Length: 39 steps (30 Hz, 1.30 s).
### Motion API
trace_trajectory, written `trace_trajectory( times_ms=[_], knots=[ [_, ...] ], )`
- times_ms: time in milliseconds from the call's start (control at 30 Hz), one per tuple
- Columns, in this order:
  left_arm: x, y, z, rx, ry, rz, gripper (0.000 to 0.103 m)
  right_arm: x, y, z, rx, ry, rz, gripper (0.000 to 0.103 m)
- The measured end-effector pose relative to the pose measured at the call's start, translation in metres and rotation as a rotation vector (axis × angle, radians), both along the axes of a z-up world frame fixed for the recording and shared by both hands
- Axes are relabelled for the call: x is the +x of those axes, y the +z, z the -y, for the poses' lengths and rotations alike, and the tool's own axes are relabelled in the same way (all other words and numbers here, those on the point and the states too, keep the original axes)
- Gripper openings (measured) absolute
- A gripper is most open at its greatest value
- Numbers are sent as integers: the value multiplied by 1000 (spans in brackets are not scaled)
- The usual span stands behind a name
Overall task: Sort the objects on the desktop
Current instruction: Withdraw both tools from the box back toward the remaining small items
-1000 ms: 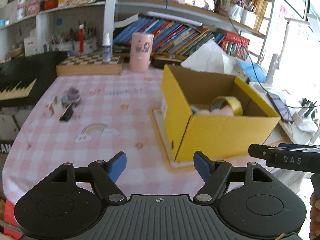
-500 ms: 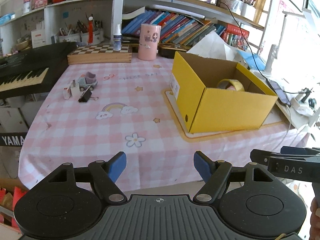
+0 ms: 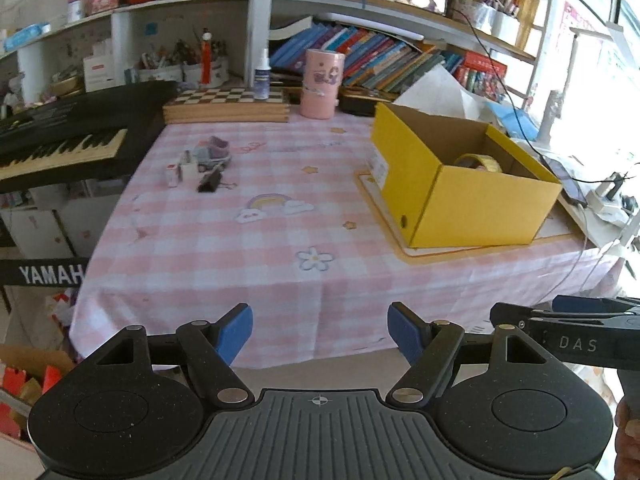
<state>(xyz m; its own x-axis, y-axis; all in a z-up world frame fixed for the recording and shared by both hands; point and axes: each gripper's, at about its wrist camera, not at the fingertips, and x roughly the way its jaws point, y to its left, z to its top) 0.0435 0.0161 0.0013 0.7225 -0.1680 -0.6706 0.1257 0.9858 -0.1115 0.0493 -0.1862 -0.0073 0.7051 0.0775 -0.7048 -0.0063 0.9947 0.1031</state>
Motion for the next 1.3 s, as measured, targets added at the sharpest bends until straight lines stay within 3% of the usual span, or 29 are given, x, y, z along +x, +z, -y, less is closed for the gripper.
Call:
trace_trajectory(
  times_ms=[533,933,1300],
  knots=[
    [-19,4,-78,-10,181,34,76,14,7,-89,-19,211,34,82],
    [-8,3,-93,-28,194,40,76,24,14,-114,-46,272,63,79],
    [19,-3,-102,-10,220,26,76,62,2,-129,-28,319,41,79]
  ],
)
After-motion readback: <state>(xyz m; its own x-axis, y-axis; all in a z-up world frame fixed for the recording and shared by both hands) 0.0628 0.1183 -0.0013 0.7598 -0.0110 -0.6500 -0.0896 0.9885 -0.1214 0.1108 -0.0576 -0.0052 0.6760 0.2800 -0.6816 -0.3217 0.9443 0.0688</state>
